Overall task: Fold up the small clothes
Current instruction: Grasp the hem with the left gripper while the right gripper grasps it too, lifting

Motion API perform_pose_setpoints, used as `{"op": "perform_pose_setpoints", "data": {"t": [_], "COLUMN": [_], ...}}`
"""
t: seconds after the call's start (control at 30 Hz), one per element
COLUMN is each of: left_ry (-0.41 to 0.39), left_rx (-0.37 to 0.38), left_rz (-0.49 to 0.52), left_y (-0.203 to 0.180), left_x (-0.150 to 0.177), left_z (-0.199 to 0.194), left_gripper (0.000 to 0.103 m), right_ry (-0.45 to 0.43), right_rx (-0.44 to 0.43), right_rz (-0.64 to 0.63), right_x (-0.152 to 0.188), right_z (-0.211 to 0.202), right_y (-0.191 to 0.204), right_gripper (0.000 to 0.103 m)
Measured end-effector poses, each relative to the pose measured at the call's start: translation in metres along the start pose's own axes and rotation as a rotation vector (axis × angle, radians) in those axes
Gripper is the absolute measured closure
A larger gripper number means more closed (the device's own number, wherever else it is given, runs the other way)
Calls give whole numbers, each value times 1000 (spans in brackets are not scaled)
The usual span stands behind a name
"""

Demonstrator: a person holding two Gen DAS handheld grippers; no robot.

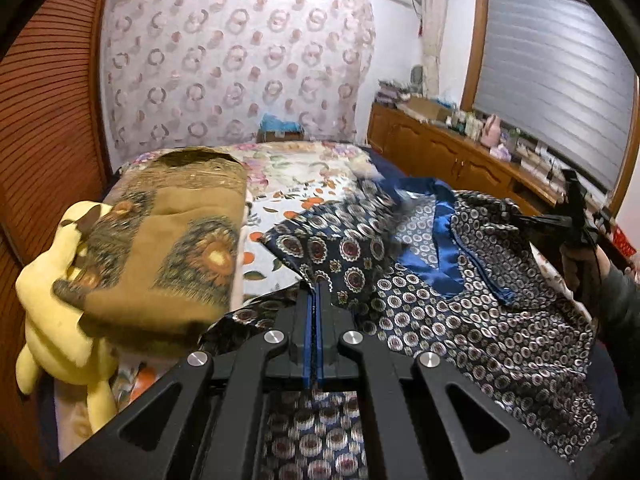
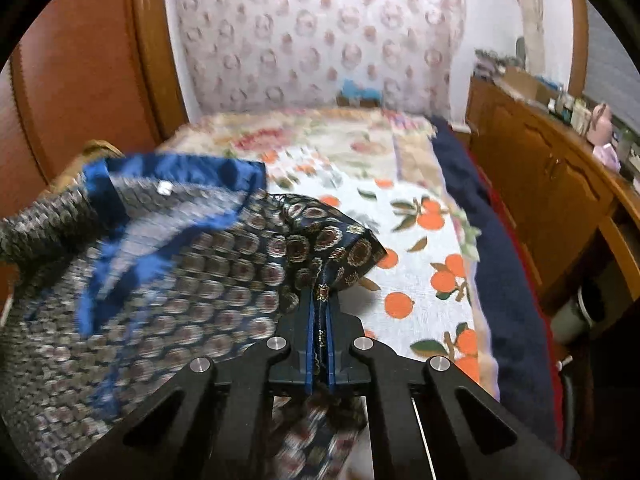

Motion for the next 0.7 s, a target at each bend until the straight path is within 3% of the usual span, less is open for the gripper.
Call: {"op": "perform_pose_setpoints", "data": {"t": [0.17,0.3,0.47,0.7], "left_ry": [-43,-52,-75,-72], "left_rx": [-10,-32,-75,-108], "left_rz": [-60,-110,-159,-196], "left_y": [21,38,55,68], "left_x": [27,51,71,88], "left_z": [-39,-64,-88,-102], "left_gripper": [101,101,101,101], "right_ry": [-139,-181,-135,-5], "right_rx": [-52,-83,-82,-85], "right_rz": [-6,2,-19,-83], "right_x": [24,58,104,134], "right_z": [-77,-129,-167,-184], "right_y": [13,18,26,40], "right_gripper": [99,99,99,99]}}
Point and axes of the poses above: each gripper's, at about its wrist camera, not at the fingertips, and z roughly the way its jaws point, y to its left, x to its underside, the point moved 3 cm from there along z, roughly the way its jaws point, and after that the axes turned 9 degrees about -z, right-handed, at the moved point
